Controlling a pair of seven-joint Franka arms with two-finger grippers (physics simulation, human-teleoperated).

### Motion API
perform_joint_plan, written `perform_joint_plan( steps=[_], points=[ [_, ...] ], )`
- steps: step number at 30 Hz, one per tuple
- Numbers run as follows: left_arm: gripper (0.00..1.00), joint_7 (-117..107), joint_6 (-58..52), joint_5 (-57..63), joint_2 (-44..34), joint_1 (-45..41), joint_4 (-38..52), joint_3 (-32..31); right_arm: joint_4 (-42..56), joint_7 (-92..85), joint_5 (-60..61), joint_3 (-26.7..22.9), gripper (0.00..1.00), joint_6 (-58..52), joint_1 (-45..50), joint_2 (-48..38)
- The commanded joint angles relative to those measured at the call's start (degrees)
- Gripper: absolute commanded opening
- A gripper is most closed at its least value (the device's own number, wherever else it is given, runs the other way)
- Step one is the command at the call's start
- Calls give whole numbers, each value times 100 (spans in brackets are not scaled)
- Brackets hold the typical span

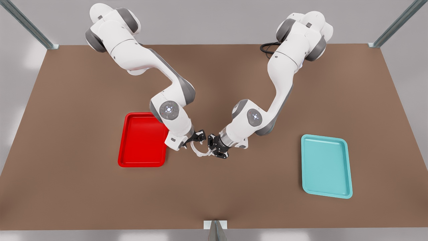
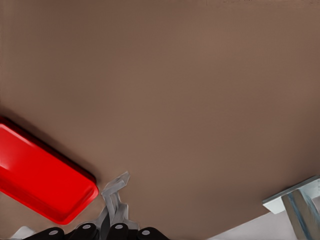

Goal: Take the drainage pipe clamp from the left arm, pass it to the right arm, and place it in the plate on the right side

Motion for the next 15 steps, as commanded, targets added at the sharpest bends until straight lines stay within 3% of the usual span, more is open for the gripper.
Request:
perform_joint_plan(
  steps=[1, 2, 3, 4, 5, 6, 7, 8, 15],
  points=[
    [21, -1196, 4, 14, -8, -2, 3, -1, 1, 496, -265, 0, 65, 380, 12, 16],
    [21, -1196, 4, 14, -8, -2, 3, -1, 10, 496, -265, 0, 54, 415, 12, 16],
    [21, -1196, 4, 23, -8, -2, 3, -1, 10, 496, -265, 0, 33, 424, 12, 16],
    [21, -1196, 4, 14, -8, -11, 3, -1, 1, 514, -265, 0, 21, 424, 12, 16],
    [21, -1196, 4, 32, -8, -11, 3, 8, 1, 522, -265, 0, 21, 424, 12, 16],
    [39, -1038, 4, 76, -8, -63, 3, 8, -8, 601, -265, 0, 21, 486, 12, 16],
    [83, -1002, 4, 76, -17, -81, 3, 8, -8, 698, -265, 0, 21, 503, 12, 33],
    [100, -994, -22, 84, -43, -81, 3, 17, -8, 698, -265, 0, 21, 503, 12, 60],
    [100, -651, -1639, -109, -624, 191, 12, -185, -368, 689, -274, 0, 21, 477, -155, -116]
  ],
)
